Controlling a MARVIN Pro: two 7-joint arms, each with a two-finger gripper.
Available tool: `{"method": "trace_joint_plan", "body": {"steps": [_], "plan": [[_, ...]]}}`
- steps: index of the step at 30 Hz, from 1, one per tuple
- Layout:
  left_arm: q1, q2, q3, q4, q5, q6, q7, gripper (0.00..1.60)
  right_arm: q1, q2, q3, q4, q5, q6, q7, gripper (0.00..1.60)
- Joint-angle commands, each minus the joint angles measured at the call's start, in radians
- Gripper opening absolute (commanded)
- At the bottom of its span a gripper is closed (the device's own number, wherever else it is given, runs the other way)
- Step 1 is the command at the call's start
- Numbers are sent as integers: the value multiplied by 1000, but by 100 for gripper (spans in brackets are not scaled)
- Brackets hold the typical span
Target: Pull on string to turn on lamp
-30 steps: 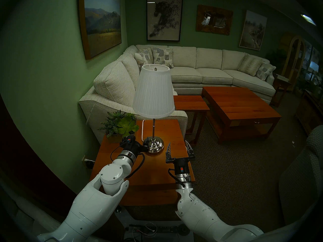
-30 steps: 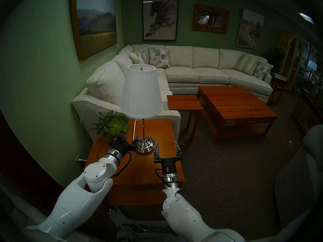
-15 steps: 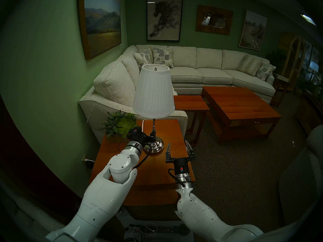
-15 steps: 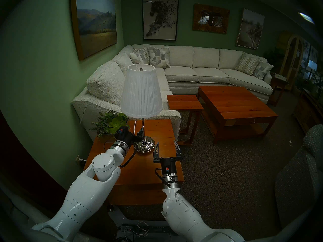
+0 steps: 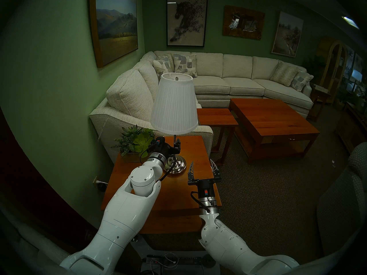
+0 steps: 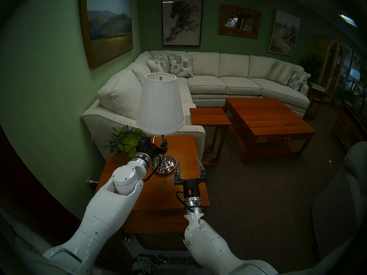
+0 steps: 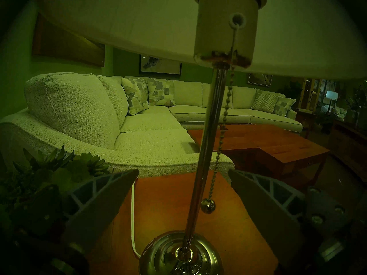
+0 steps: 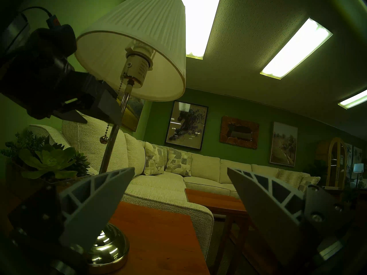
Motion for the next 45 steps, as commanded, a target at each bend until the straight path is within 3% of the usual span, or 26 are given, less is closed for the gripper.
{"method": "trace_joint_plan", "body": {"steps": [1,10,11,16,27,37,45], "plan": [[-107,-43,-19,33,32,-48,-39,160,26,0,-3,-30,-9,-5,1,160],[-191,-49,-36,129,62,-86,-84,160,25,1,-3,-33,-13,-5,1,160],[-166,-50,-49,112,71,-98,-90,160,25,1,-3,-34,-14,-5,1,160],[-213,-20,-42,181,73,-168,-128,160,23,4,-4,-41,-18,-5,1,160],[-154,-13,-53,158,47,-288,-191,160,16,10,-5,-57,-21,-5,2,160],[-102,-40,-25,127,18,-267,-222,160,13,13,-7,-64,-19,-5,4,160],[-132,-30,-40,183,4,-266,-224,160,12,14,-7,-67,-17,-5,7,160]]}}
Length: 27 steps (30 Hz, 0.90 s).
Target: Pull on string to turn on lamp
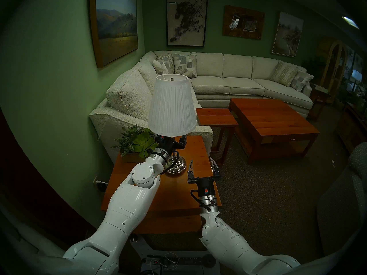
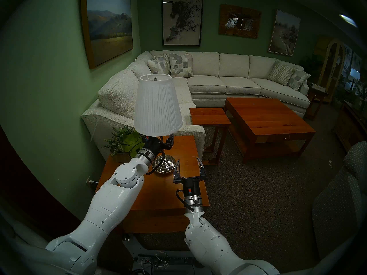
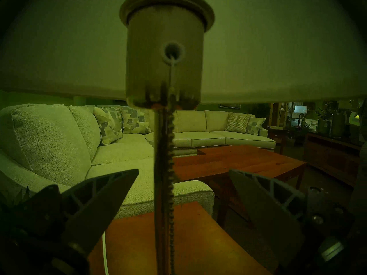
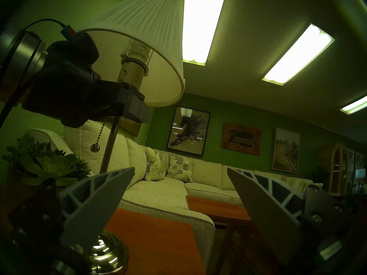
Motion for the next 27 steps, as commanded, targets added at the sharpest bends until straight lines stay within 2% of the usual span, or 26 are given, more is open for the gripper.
{"method": "trace_joint_plan", "body": {"steps": [1,10,15,20,27], "plan": [[-45,4,-24,-3,-11,-13,-4,160,15,-2,-2,-32,-1,-5,2,160],[-51,31,-56,-6,-22,-6,-17,160,15,-2,-2,-31,0,-5,3,160],[-15,36,-51,-46,-26,0,-24,160,14,-2,-2,-33,1,-5,4,160],[59,43,-41,-135,-37,24,-27,160,14,-1,-2,-34,1,-5,4,160],[132,60,-49,-202,-40,42,-14,160,13,-1,-2,-35,2,-5,6,160]]}}
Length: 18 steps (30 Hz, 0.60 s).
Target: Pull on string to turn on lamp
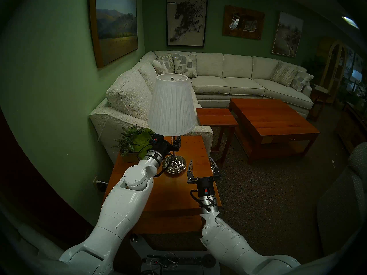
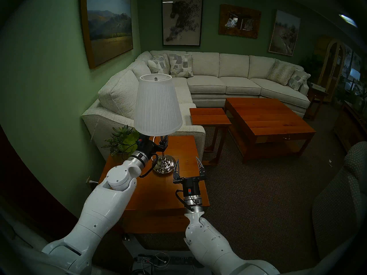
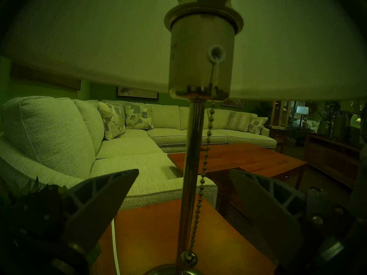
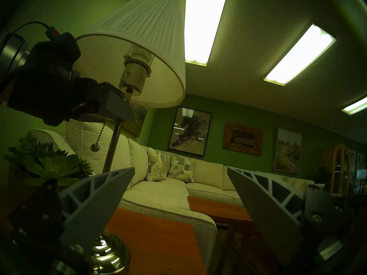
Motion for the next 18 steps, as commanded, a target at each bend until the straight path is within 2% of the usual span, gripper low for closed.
{"method": "trace_joint_plan", "body": {"steps": [1,6,11,18], "plan": [[66,13,-8,-113,-5,15,13,160,15,-2,0,-32,1,-5,0,160],[74,23,-21,-116,-2,14,22,160,14,-2,1,-33,2,-5,1,160],[11,21,-19,-64,-3,12,14,160,16,-3,1,-30,1,-5,0,160],[0,14,-4,-55,-4,10,4,160,16,-3,1,-30,1,-5,0,160]]}}
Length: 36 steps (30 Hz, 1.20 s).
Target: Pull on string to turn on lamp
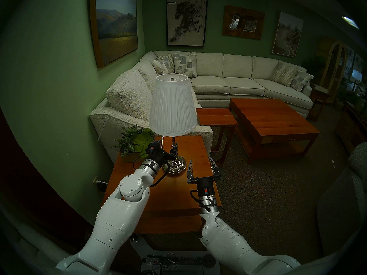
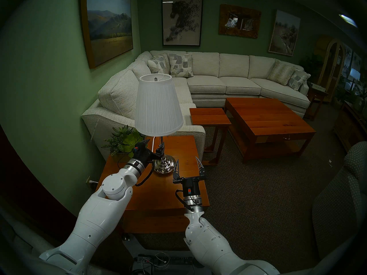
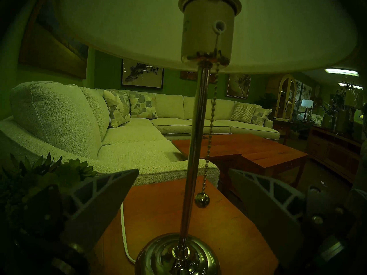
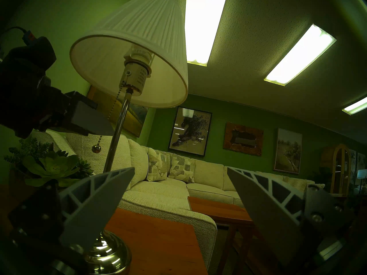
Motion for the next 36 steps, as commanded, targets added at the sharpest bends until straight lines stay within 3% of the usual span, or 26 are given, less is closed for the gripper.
{"method": "trace_joint_plan", "body": {"steps": [1,24,36], "plan": [[-60,-15,9,-19,1,-16,-16,160,17,-3,1,-28,0,-5,-2,160],[-60,-8,-14,8,2,-42,-16,160,16,-3,1,-29,1,-5,-1,160],[-101,-28,-1,82,6,-57,-35,160,16,-3,2,-29,1,-5,-1,160]]}}
